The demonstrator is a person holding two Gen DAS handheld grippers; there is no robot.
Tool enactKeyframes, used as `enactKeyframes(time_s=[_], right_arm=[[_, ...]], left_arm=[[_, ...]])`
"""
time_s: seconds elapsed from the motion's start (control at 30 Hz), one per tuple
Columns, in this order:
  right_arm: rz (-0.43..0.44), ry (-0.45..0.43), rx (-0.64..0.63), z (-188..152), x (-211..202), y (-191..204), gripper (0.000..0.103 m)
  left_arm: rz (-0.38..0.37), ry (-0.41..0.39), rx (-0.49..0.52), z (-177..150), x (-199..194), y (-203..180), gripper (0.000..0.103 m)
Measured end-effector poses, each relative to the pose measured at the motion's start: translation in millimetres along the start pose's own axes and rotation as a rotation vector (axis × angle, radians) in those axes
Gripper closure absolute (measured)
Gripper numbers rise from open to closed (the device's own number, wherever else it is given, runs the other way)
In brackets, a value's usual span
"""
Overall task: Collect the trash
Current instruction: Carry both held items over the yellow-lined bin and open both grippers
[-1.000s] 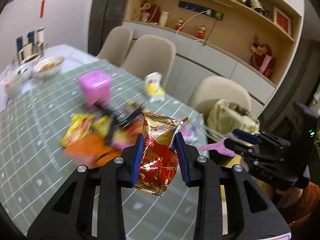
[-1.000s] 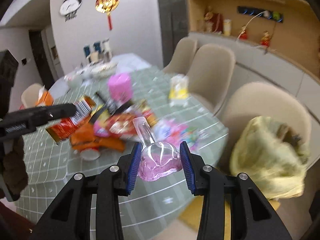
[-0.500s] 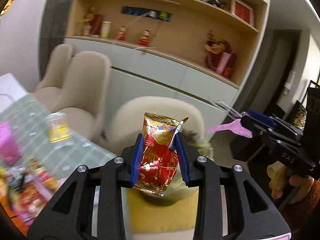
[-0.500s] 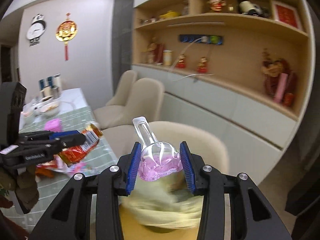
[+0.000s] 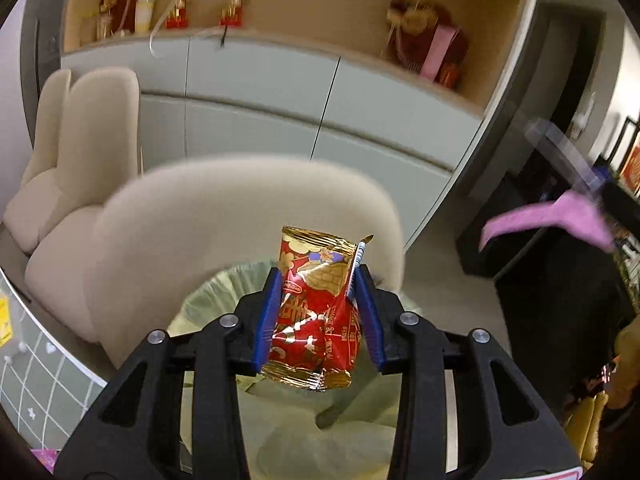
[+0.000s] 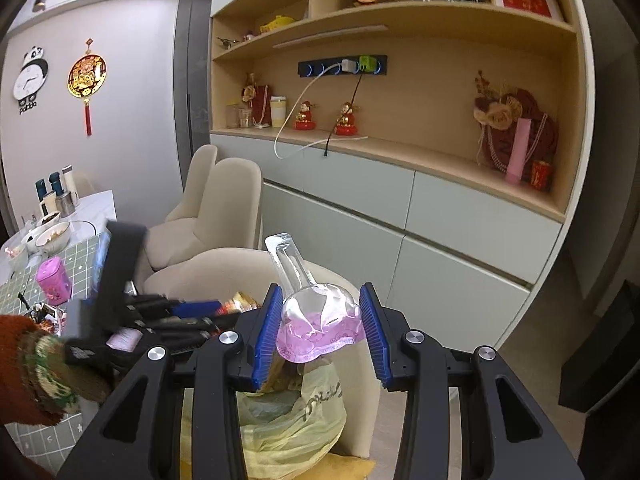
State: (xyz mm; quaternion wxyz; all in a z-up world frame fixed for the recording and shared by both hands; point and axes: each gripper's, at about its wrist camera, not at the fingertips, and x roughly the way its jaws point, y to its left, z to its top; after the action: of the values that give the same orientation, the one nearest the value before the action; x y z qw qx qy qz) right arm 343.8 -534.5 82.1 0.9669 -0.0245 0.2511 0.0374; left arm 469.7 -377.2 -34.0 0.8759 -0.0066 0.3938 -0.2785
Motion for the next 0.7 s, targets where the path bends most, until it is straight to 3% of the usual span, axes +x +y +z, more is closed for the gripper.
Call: enactKeyframes(time_s=[0.13, 0.23, 0.43, 0.7], right_arm=[[0.024, 0.038, 0.018, -7, 27, -9, 0.065], [0.047, 0.063, 0.027, -12, 42, -8, 0.065], [0.115, 0.086, 0.015, -16, 62, 9, 0.065], [0.175, 0.135, -0.005, -32, 89, 33, 0.064]], left_arm=[[-0.012, 0.098, -0.047, -24, 19, 14, 0.064], [-0.045, 0.120, -0.065, -42, 10, 18, 0.053], [-0.041, 0.081, -0.108, -44, -21, 22, 0.046], [0.099, -0.008, -0.164, -49, -85, 33, 0.046]])
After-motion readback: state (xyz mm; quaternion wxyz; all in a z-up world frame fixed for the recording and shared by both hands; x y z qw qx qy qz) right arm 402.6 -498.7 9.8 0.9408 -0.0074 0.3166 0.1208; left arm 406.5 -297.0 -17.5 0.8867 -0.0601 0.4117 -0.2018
